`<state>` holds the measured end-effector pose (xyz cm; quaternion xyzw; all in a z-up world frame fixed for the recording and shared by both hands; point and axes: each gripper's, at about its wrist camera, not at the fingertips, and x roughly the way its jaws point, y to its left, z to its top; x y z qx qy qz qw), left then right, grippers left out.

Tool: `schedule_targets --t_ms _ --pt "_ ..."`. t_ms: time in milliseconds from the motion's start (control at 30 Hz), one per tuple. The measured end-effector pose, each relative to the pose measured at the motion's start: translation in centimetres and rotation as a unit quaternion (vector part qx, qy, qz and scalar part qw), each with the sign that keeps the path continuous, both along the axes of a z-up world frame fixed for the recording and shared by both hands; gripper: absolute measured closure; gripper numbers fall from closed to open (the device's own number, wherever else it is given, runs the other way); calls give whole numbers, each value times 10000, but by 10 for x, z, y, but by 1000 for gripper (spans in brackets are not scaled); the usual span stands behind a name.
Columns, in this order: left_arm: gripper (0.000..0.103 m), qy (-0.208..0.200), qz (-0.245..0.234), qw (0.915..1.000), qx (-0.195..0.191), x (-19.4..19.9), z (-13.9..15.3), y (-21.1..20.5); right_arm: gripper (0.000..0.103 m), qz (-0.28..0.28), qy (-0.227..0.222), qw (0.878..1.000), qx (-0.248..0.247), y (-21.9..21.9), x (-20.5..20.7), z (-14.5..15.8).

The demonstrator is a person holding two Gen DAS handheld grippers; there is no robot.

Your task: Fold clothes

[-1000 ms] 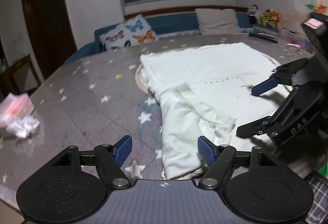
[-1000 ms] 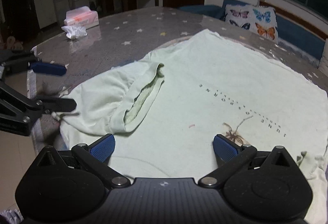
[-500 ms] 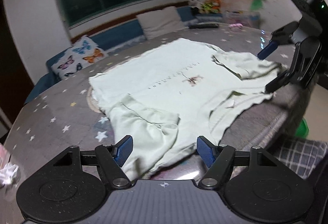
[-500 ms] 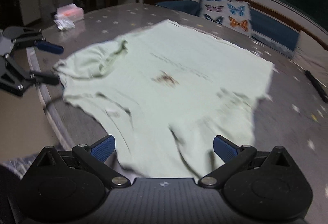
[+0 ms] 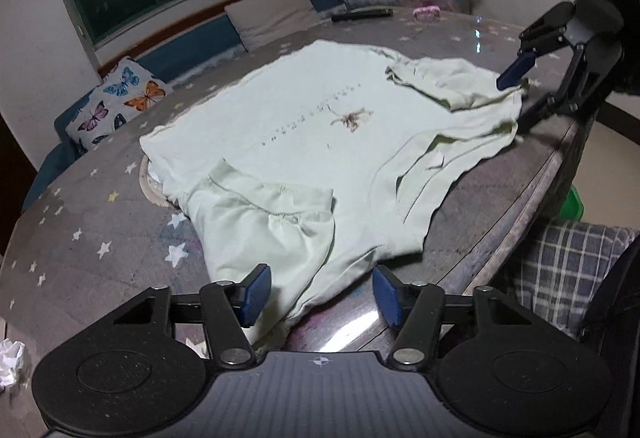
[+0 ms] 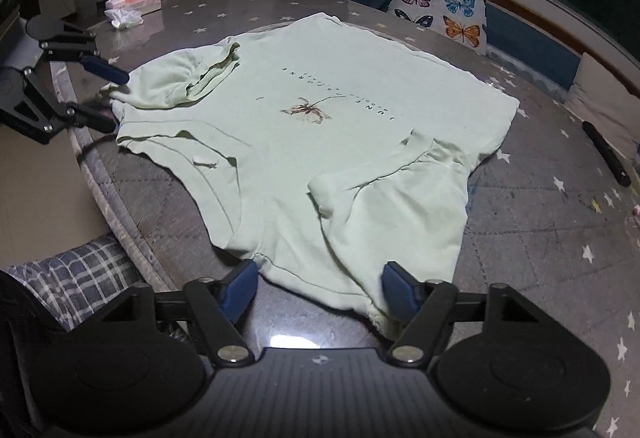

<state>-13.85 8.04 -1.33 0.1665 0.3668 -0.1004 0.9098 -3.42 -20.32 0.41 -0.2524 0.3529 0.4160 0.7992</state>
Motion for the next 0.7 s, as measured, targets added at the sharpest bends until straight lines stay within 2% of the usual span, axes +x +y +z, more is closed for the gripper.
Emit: schedule_targets --t_ms 133,200,267,367,400,433,467,700 --pt "53 71 -147 9999 -52 8 0 2 54 9 53 10000 -16 1 6 0" --pt "55 159 -267 9994 -154 13 1 5 68 9 76 10000 -25 2 9 0" --pt "59 257 -356 9986 -306 18 1 10 76 -36 74 10000 -45 3 13 0" --pt "70 358 -451 9972 -477 22 1 14 87 -112 19 9999 -49 6 15 -1" --pt "83 364 -454 9971 -496 23 1 14 89 -132 -6 9999 -52 7 15 -1" --pt "91 357 -424 9972 -504 24 1 14 91 -139 -27 9999 -54 8 15 -1" --pt "94 328 -371 9974 -518 25 1 15 94 -152 -51 9999 -54 9 15 -1" --pt "98 -121 -96 9989 -447 12 16 5 98 -221 -392 9990 44 9 5 7"
